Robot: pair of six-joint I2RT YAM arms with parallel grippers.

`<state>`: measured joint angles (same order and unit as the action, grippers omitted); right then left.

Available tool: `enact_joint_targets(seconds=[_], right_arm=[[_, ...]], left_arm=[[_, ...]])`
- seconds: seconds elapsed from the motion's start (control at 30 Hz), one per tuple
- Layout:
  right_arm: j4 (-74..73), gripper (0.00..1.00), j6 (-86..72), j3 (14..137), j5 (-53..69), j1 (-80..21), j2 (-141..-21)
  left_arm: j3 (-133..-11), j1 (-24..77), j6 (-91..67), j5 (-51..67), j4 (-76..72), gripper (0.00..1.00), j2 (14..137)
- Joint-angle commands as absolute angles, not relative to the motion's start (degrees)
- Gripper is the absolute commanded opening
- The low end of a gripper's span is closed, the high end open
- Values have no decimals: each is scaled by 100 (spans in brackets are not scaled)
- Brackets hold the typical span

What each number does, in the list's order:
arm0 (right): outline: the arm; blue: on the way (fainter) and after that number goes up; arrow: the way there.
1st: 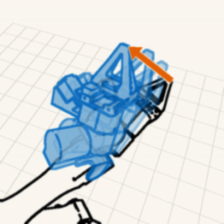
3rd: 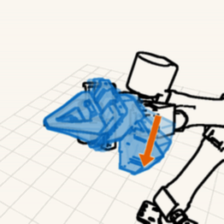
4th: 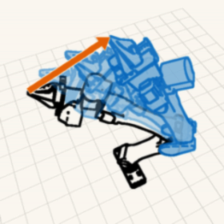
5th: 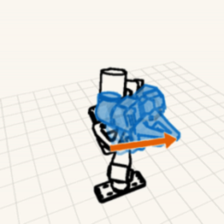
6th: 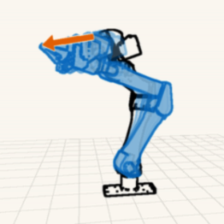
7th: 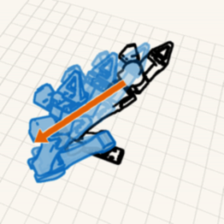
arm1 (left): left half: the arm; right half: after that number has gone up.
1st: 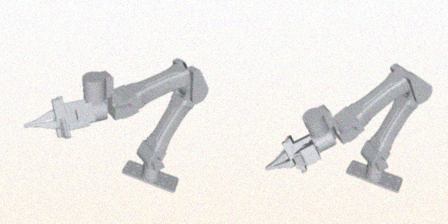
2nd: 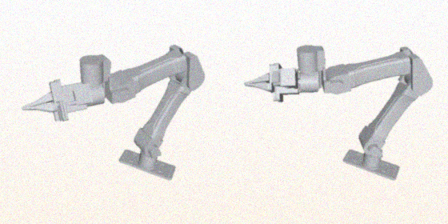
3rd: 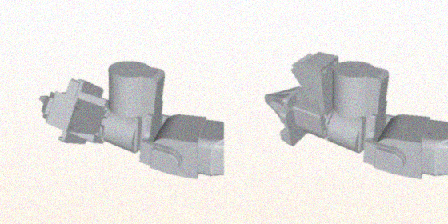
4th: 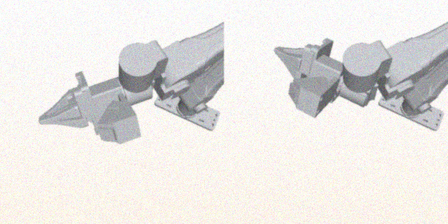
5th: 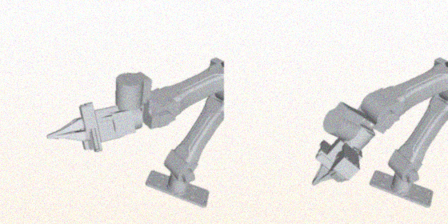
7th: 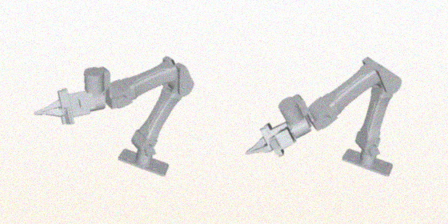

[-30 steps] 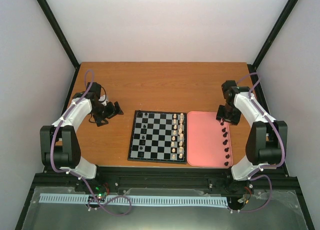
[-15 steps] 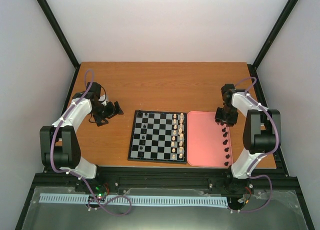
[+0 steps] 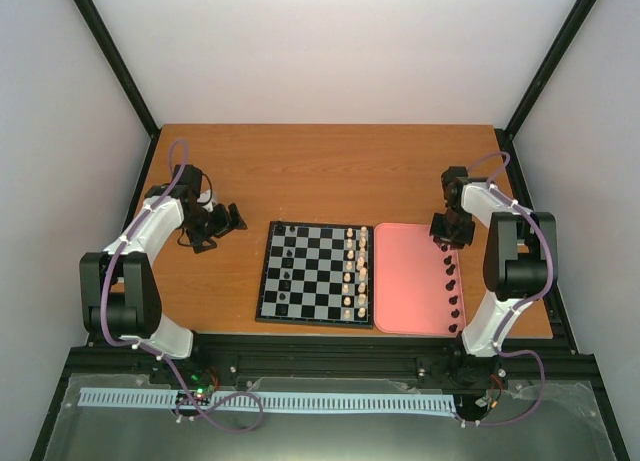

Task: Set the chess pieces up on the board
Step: Pick up the chess piece from the storage box.

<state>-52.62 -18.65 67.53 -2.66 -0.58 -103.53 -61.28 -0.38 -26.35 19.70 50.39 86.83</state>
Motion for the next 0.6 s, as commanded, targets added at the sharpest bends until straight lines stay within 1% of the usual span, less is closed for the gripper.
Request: enact_joint_targets(seconds=[0.0, 0.13, 0.33, 0.4, 0.57], right_arm=[[-5142, 28, -1827, 6947, -511, -7, -10477], [-5106, 20, -1837, 6986, -488, -6, -10582], [-5124, 4, -1831, 6975, -536, -3, -10635], [-5132, 3, -1841, 6962, -578, -6, -10576], [-5269, 3, -1917, 7128, -519, -150, -10112]], left_arm=[[-6255, -79, -2601, 1953, 4988, 100, 8710], [-6264, -89, -2593, 1942, 4992, 100, 8732], [-6267, -80, -2593, 1933, 4985, 100, 8765], [-6274, -79, -2585, 1927, 4988, 100, 8772], [-6306, -80, -2575, 1881, 5019, 100, 8759]])
